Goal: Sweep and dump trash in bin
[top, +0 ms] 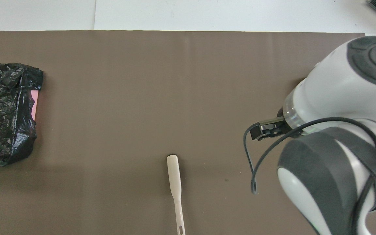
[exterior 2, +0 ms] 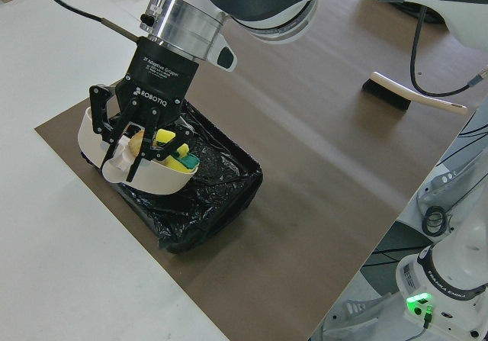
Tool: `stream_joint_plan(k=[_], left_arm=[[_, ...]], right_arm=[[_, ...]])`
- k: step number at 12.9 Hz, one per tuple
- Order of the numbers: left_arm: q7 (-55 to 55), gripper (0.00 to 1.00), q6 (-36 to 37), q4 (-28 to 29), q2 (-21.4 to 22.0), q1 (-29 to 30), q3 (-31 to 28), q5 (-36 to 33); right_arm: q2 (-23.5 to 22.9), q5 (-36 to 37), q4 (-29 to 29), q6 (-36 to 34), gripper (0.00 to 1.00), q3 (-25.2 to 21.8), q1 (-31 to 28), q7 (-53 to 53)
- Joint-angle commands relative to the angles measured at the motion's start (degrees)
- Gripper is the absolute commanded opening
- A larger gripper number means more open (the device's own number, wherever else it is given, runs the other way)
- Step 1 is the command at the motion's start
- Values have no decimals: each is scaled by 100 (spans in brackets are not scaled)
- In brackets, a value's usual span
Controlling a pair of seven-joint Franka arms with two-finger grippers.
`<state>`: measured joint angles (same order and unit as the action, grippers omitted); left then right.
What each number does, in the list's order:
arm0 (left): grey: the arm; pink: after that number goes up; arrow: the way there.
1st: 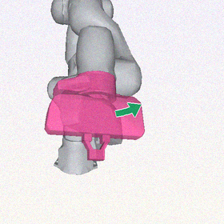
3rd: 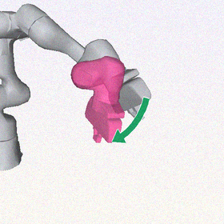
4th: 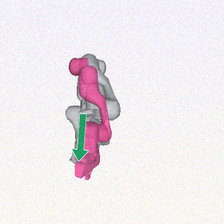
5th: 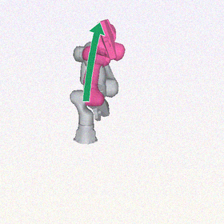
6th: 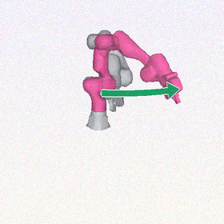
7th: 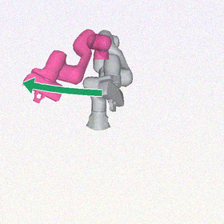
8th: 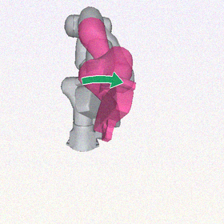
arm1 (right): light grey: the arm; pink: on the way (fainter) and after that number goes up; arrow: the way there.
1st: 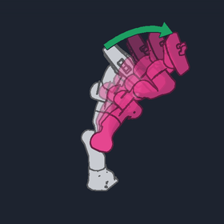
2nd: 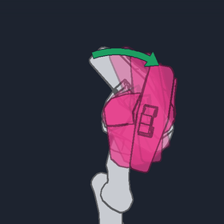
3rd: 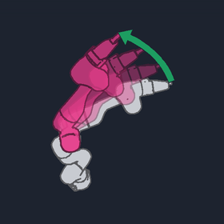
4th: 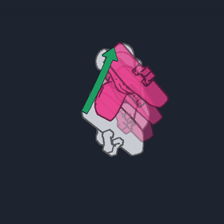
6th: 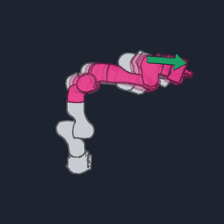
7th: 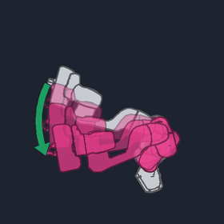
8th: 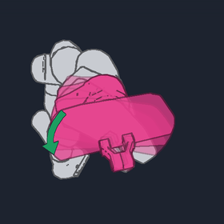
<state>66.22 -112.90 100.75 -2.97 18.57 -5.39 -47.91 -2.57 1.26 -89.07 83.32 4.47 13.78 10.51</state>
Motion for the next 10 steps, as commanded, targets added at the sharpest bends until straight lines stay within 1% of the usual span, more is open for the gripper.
stream_joint_plan(k=[1,2,3,4,5,6,8,9,10], left_arm=[[-100,0,75,-82,-73,-248,-67,-639],[-109,0,180,-73,-90,-310,-76,-754],[-100,0,355,-82,-151,-502,-59,-1094],[-83,0,435,-108,-169,-600,-67,-1246],[-83,0,523,-117,-169,-662,-68,-1264],[-83,0,637,-170,-187,-775,-68,-1326],[-57,0,961,-388,-230,-969,-68,-1754],[-22,0,1181,-590,-283,-1074,-68,-1905],[170,0,1357,-766,-292,-1119,-50,-1915]], right_arm=[[-68,277,329,-211,100,80,-462,-408],[-68,374,390,-220,100,80,-621,-584],[-68,462,408,-220,100,80,-727,-690],[-77,559,434,-168,100,63,-815,-717],[-77,768,443,-89,100,19,-938,-735],[-77,797,504,-1,100,-33,-1026,-743],[-77,735,531,9,100,-130,-1219,-857],[-77,735,531,17,100,-131,-1290,-910],[-68,674,540,9,100,-131,-1325,-876]])
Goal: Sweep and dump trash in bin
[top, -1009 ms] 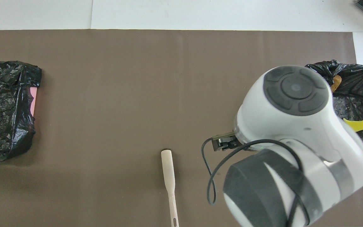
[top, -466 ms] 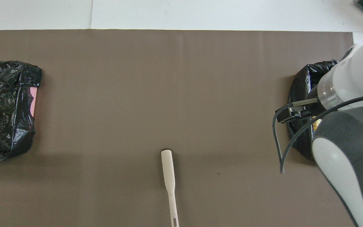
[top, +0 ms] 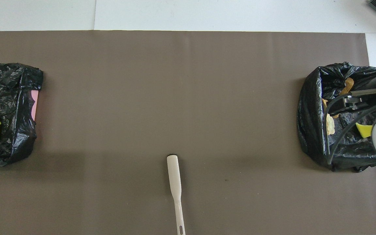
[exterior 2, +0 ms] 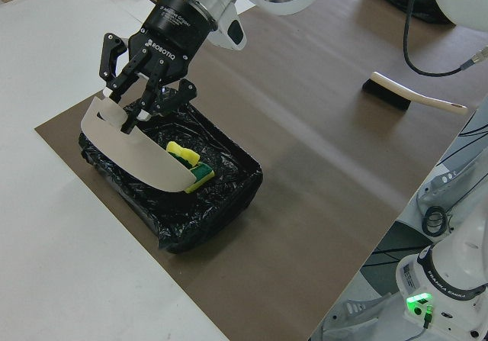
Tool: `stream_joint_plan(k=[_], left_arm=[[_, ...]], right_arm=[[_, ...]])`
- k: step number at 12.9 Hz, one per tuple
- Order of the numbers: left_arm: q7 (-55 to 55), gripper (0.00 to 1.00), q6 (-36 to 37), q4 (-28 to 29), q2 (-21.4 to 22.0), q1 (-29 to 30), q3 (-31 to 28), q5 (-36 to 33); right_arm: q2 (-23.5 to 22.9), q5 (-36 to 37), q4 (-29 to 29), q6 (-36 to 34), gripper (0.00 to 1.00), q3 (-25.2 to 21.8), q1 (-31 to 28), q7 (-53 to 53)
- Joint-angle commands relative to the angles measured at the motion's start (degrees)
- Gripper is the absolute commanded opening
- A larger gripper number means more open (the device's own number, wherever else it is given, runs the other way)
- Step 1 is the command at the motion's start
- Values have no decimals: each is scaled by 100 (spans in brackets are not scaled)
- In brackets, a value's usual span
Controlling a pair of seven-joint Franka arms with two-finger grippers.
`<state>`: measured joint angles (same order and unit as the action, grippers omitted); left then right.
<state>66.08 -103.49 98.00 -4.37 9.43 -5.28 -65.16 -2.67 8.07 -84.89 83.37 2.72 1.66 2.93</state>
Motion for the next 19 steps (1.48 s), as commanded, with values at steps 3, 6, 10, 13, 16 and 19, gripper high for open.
stream_joint_plan(k=[3,6,10,13,16,19], left_arm=[[511,0,610,-957,-134,-433,-8,273],[109,0,699,-1467,-55,-293,-130,3167],[-1751,0,716,-1319,33,-354,-140,4684],[-3412,0,734,-1003,147,-792,-78,5187],[-4836,0,638,-687,147,-1433,-69,5670],[-6120,0,489,-379,156,-2127,-69,6207]], right_arm=[[256,-805,0,13,100,-271,-263,102],[311,-816,-45,4,100,-290,-254,102],[302,-781,-36,-5,100,-290,-263,50],[302,-815,-36,-49,100,-290,-228,76],[310,-816,-36,-49,100,-290,-245,76],[311,-816,-36,-49,100,-290,-245,76]])
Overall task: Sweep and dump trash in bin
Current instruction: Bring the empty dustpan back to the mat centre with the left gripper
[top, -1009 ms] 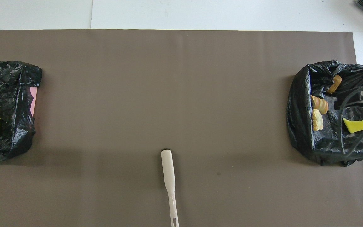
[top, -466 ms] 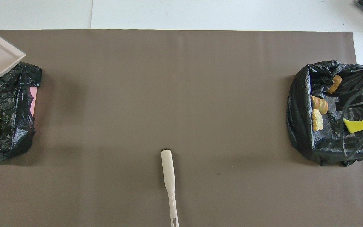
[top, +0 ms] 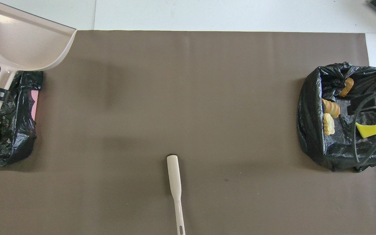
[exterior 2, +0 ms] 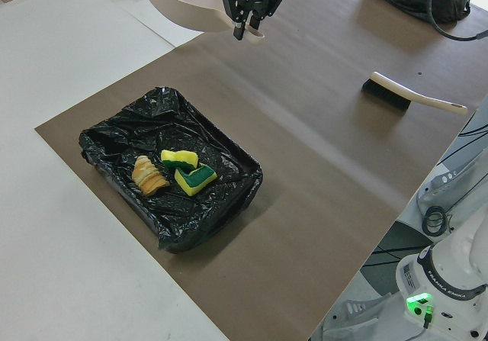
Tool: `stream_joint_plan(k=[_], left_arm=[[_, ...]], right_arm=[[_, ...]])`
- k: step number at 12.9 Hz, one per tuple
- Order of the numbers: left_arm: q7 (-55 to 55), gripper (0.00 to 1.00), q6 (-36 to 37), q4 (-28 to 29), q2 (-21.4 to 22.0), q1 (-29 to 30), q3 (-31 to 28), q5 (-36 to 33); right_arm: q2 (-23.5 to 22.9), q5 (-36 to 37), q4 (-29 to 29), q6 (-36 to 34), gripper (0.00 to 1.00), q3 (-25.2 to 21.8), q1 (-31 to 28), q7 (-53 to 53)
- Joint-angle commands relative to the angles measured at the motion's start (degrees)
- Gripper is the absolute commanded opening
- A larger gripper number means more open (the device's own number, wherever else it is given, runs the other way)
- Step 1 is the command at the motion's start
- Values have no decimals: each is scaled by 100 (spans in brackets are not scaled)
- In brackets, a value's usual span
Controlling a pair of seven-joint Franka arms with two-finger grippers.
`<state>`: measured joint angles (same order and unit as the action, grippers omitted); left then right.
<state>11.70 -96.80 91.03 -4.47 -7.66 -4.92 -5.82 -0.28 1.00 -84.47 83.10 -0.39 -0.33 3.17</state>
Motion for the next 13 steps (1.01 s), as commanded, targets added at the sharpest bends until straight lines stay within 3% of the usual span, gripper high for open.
stream_joint_plan(k=[1,5,8,11,13], left_arm=[[-1174,0,-408,484,157,-681,-105,387],[-3021,0,-1681,1074,-281,-2008,-105,853],[-3962,0,-2701,1066,-1185,-2852,-105,872],[-4061,0,-2976,1057,-1276,-3257,-97,1476],[-4131,0,-3003,1162,-1285,-3548,-88,1531]], right_arm=[[72,-109,-79,-22,100,21,-46,53],[72,-118,-79,-13,100,21,-46,53],[63,-109,-79,-22,100,21,-46,53],[72,-109,-79,-13,100,21,-46,53],[72,-118,-79,-22,100,21,-46,53]])
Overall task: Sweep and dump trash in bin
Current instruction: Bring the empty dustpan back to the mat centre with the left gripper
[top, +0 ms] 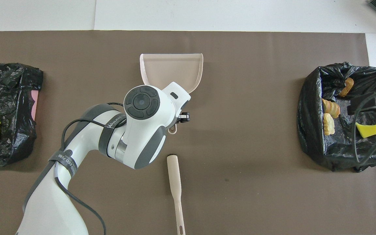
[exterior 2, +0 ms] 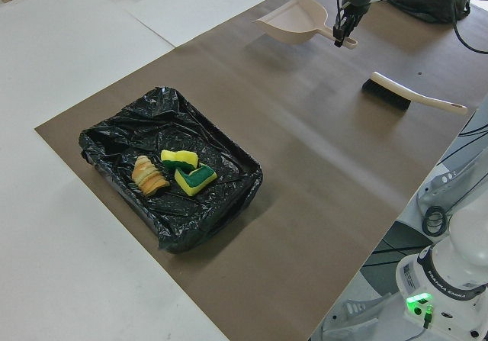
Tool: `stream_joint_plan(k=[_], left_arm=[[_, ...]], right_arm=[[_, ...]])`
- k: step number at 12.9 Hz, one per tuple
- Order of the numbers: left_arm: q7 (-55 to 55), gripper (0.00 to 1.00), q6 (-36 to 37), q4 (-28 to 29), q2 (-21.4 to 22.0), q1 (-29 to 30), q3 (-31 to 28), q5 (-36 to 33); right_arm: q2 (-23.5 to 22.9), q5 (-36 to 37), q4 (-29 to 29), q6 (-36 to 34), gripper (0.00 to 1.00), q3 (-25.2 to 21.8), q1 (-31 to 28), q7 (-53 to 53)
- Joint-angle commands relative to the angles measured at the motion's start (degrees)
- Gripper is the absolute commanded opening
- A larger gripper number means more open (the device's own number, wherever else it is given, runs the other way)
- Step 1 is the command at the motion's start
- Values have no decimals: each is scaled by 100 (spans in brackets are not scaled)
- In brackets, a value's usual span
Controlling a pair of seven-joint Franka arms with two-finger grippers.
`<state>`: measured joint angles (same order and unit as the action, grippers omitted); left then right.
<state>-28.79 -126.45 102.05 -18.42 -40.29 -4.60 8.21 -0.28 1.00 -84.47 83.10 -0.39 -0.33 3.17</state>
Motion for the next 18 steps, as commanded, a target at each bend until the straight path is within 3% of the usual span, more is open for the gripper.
stream_joint_plan(k=[1,4,9,10,11,18], left_arm=[[-91,0,-55,78,67,-330,-120,128],[-83,0,-151,87,-320,-506,-129,128],[-135,0,-178,87,-321,-506,-120,302],[-135,30,-196,70,-321,-497,-129,312],[-66,99,-257,52,-321,-480,-138,312],[-4,100,383,-18,390,292,-295,85]], right_arm=[[72,-117,-79,-21,100,21,-46,53],[72,-109,-79,-21,100,21,-46,53],[72,-117,-79,-13,100,21,-46,53],[72,-109,-79,-21,100,21,-46,53],[72,-109,-79,-13,100,21,-46,53],[72,-109,-79,-21,100,21,-46,53]])
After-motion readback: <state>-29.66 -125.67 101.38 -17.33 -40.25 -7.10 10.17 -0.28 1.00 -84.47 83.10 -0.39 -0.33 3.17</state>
